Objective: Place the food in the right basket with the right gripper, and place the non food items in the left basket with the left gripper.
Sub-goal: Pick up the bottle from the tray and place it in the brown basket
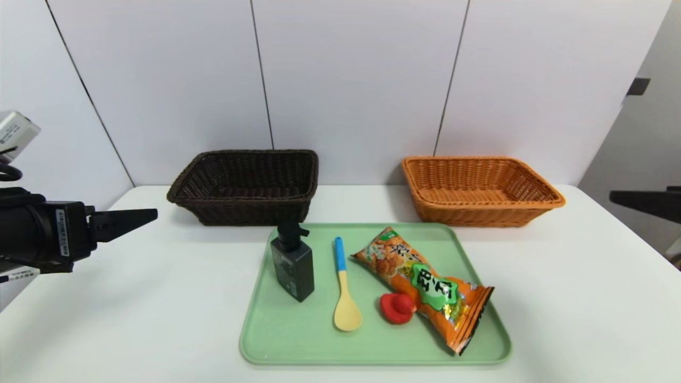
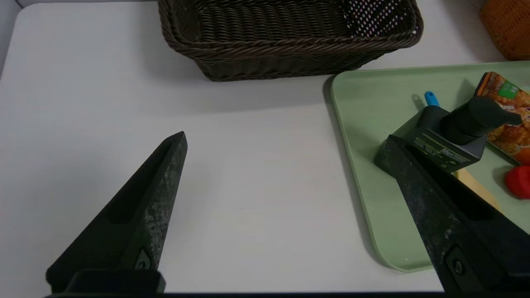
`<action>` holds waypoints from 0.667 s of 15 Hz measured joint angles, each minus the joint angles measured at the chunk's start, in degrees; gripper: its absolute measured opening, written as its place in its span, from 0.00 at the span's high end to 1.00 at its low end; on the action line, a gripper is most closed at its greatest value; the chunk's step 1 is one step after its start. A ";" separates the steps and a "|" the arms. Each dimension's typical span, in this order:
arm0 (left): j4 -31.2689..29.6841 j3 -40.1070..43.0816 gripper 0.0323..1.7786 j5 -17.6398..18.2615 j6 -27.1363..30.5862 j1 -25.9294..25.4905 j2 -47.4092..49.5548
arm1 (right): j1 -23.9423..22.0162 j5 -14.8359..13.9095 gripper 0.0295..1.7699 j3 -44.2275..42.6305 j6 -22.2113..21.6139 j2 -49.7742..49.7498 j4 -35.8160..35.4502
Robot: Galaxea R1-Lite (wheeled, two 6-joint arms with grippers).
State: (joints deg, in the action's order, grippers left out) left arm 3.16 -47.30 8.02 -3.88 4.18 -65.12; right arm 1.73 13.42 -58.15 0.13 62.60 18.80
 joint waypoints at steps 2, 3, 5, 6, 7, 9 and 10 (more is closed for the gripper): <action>0.01 -0.11 0.05 0.02 0.02 2.99 -0.83 | 3.36 3.24 0.04 -3.36 -0.02 2.28 2.26; 0.06 -0.44 0.05 0.02 0.02 4.50 -1.30 | 5.53 3.52 0.04 -4.72 -0.02 3.27 2.69; 0.06 -1.29 0.05 0.00 0.05 7.67 -2.21 | 8.77 3.52 0.04 -7.62 0.00 4.95 4.74; 0.06 -1.45 0.05 0.00 0.02 9.90 -2.62 | 10.01 3.61 0.04 -9.05 -0.02 5.71 6.25; 0.04 -1.45 0.05 0.07 0.02 12.15 -2.93 | 11.02 3.67 0.04 -10.12 -0.04 6.41 7.08; 0.04 -0.60 0.05 0.05 0.52 16.85 -3.56 | 12.15 3.67 0.04 -11.12 -0.06 7.59 7.24; -0.05 0.11 0.05 0.22 1.51 18.86 -3.90 | 12.35 3.67 0.04 -11.28 -0.11 8.12 7.19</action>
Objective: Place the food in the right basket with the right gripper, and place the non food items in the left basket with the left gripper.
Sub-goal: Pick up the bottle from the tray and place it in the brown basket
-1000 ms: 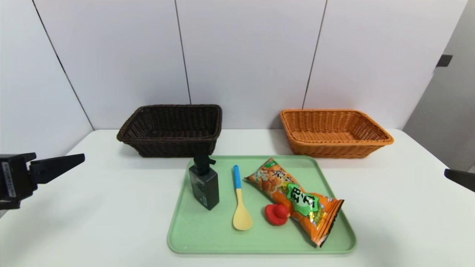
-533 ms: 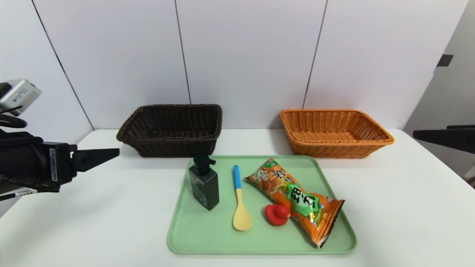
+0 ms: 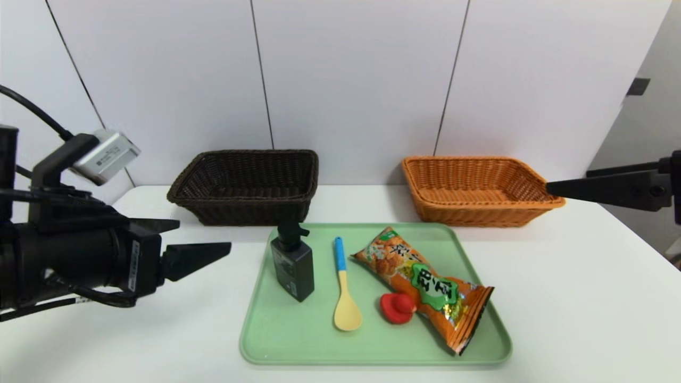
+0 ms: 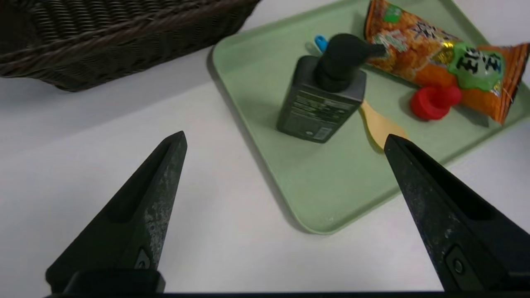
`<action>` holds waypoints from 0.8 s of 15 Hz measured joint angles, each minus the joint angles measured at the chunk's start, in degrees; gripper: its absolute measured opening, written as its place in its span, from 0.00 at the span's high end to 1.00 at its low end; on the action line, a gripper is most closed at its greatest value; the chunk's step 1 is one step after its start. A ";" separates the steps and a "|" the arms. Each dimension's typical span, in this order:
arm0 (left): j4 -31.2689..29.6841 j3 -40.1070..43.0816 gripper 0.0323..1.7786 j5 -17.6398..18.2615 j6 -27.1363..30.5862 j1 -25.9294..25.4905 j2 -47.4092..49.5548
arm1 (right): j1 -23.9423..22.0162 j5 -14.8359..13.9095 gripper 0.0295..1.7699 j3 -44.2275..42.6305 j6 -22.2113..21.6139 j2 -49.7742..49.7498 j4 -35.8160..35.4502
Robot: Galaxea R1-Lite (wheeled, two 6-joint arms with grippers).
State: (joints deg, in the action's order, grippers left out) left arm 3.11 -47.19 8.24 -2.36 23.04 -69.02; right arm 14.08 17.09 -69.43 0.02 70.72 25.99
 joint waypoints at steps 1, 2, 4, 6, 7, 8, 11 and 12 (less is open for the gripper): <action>-0.16 0.98 0.05 1.07 1.74 1.40 -0.33 | 0.06 -0.01 0.04 -0.09 -0.02 0.43 -0.09; -0.94 2.32 0.05 3.39 3.57 2.21 -0.57 | 0.09 -0.01 0.04 -0.13 -0.07 0.84 -0.11; -4.25 6.13 0.05 8.46 5.61 2.80 -0.77 | 0.16 0.02 0.04 -0.15 -0.23 1.52 -0.22; -10.54 10.34 0.05 10.12 6.17 2.97 -1.21 | 0.20 0.07 0.04 -0.13 -0.27 1.91 -0.28; -14.59 12.30 0.05 10.30 6.35 3.02 -1.95 | 0.33 0.11 0.04 -0.13 -0.27 2.05 -0.37; -18.87 14.12 0.05 10.39 6.41 3.02 -3.00 | 0.66 0.05 0.04 -0.13 -0.35 2.10 -0.37; -30.26 19.03 0.05 10.54 7.51 3.06 -6.96 | 1.82 -0.04 0.04 -0.20 -0.49 1.72 -0.33; -32.49 20.13 0.05 10.47 8.81 3.06 -8.24 | 1.95 -0.06 0.04 -0.20 -0.55 1.55 -0.26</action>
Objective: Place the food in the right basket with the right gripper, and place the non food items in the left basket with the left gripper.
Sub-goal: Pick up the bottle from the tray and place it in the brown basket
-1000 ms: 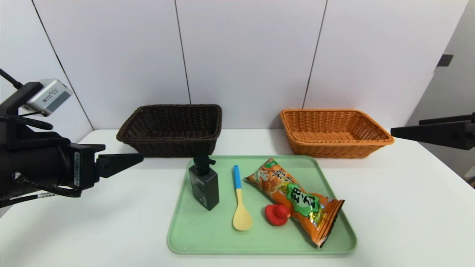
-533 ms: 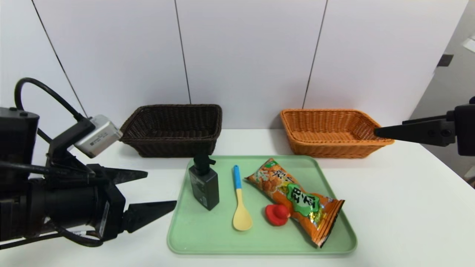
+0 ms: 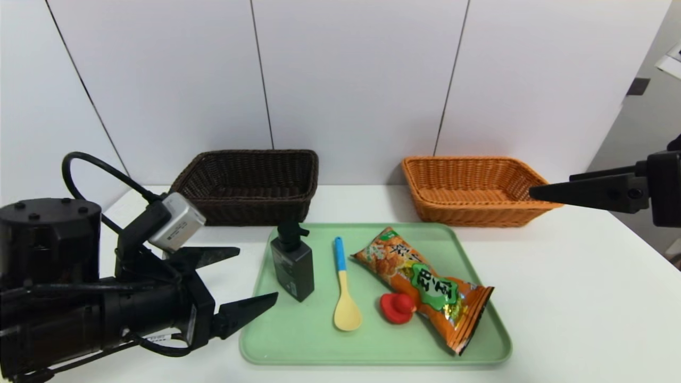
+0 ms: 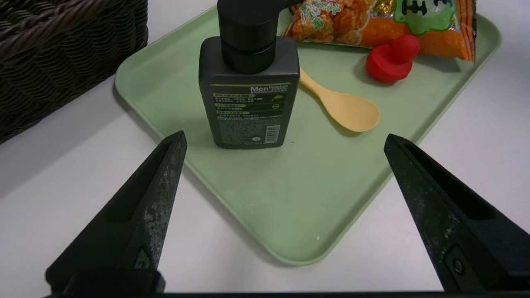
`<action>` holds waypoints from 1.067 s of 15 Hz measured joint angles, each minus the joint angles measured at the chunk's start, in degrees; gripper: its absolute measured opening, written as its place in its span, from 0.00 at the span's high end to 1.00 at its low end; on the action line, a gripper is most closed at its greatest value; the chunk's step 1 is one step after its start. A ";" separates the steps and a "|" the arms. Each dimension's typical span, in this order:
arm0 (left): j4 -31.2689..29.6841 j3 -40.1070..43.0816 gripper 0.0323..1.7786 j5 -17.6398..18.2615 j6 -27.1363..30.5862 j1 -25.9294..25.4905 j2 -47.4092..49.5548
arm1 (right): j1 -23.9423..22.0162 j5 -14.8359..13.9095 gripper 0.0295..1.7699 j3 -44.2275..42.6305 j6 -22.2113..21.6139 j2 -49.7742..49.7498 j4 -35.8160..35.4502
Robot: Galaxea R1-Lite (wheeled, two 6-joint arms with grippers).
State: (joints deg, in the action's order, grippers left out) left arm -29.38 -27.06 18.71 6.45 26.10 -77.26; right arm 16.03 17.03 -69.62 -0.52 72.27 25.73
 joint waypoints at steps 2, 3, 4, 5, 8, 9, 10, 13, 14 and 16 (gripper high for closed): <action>-3.61 2.12 0.05 -0.09 2.34 -0.06 -2.65 | 0.09 -0.02 0.04 0.00 -0.93 -0.27 -0.05; -6.10 2.86 0.05 -0.09 2.50 -0.04 -3.85 | 0.12 -0.04 0.04 0.00 -1.07 -0.35 -0.02; -8.79 3.43 0.05 -0.09 2.56 -0.02 -5.12 | 0.12 -0.06 0.04 0.02 -1.10 -0.46 0.00; -11.24 3.80 0.05 -0.09 2.67 -0.02 -6.44 | 0.11 -0.06 0.04 0.06 -1.10 -0.55 0.04; -17.14 4.17 0.05 -0.06 2.86 -0.06 -10.54 | 0.11 -0.11 0.04 0.09 -1.01 -0.94 0.04; -18.69 4.19 0.05 -0.13 2.91 -0.06 -11.87 | 0.11 -0.11 0.04 0.11 -1.01 -1.01 0.04; -20.31 4.19 0.05 -0.17 2.97 -0.13 -13.20 | 0.11 -0.11 0.04 0.11 -0.99 -1.05 0.06; -24.70 4.17 0.05 -0.24 2.84 -0.56 -16.25 | 0.12 -0.09 0.03 0.17 -0.96 -1.29 0.28; -24.78 4.08 0.05 -0.28 2.84 -0.61 -16.94 | 0.11 -0.09 0.03 0.17 -0.96 -1.38 0.33; -25.60 3.63 0.05 -0.35 2.61 -0.69 -18.58 | 0.11 -0.15 0.03 0.22 -0.96 -1.51 0.39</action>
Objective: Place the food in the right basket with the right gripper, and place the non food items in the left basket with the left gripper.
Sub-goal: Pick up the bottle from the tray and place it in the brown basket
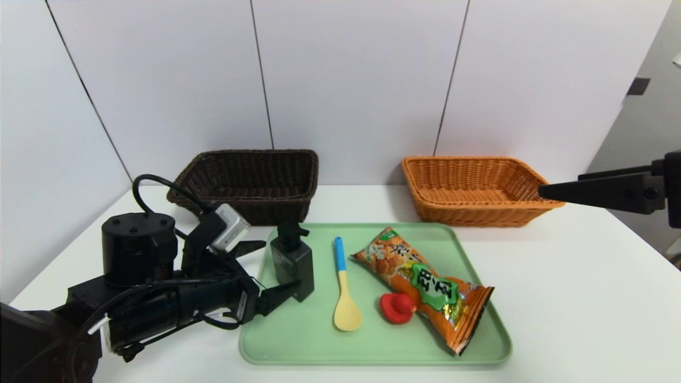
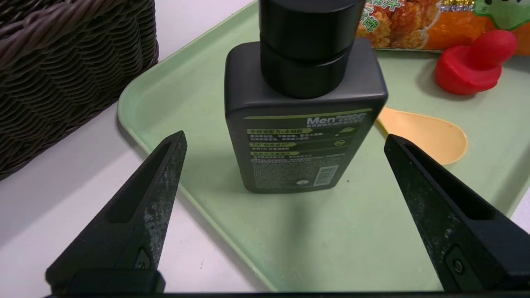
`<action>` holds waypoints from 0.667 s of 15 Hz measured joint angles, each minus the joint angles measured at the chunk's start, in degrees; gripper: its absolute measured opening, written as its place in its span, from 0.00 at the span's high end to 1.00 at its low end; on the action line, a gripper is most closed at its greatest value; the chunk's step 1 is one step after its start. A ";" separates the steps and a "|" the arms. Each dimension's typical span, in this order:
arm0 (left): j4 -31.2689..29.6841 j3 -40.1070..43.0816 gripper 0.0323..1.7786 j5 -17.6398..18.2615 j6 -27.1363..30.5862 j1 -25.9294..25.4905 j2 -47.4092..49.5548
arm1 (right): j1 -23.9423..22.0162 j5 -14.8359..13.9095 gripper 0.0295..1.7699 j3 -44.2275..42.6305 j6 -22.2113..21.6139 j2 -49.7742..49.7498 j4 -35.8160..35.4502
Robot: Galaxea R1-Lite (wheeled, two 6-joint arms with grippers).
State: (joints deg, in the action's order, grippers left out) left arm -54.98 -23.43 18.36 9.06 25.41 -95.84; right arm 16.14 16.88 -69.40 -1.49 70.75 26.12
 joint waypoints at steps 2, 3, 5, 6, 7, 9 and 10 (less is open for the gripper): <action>-2.24 -0.27 0.05 0.05 -0.11 0.04 -1.48 | 0.00 -0.10 0.03 0.05 0.00 -0.06 0.05; -3.51 -0.46 0.05 0.10 -0.18 0.04 -2.15 | 0.01 -0.07 0.03 0.05 0.04 -0.09 0.05; -5.08 -1.71 0.05 0.18 -0.82 0.09 -3.52 | 0.00 -0.07 0.03 0.11 0.09 -0.09 0.05; -5.30 -2.36 0.05 0.18 -1.62 0.09 -4.01 | 0.01 -0.05 0.03 0.13 0.09 -0.06 0.05; -5.30 -2.94 0.05 0.21 -2.50 0.09 -4.40 | 0.01 -0.05 0.03 0.16 0.09 -0.06 0.02; -5.30 -3.72 0.05 0.27 -3.17 0.09 -5.06 | 0.01 -0.02 0.03 0.16 0.11 -0.06 0.00; -5.30 -4.02 0.05 0.24 -3.17 0.09 -5.49 | 0.01 -0.02 0.03 0.16 0.09 -0.06 0.02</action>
State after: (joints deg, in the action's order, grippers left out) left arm -60.28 -27.45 18.60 5.89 25.49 -101.33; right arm 16.15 16.86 -69.24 -1.40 70.69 26.15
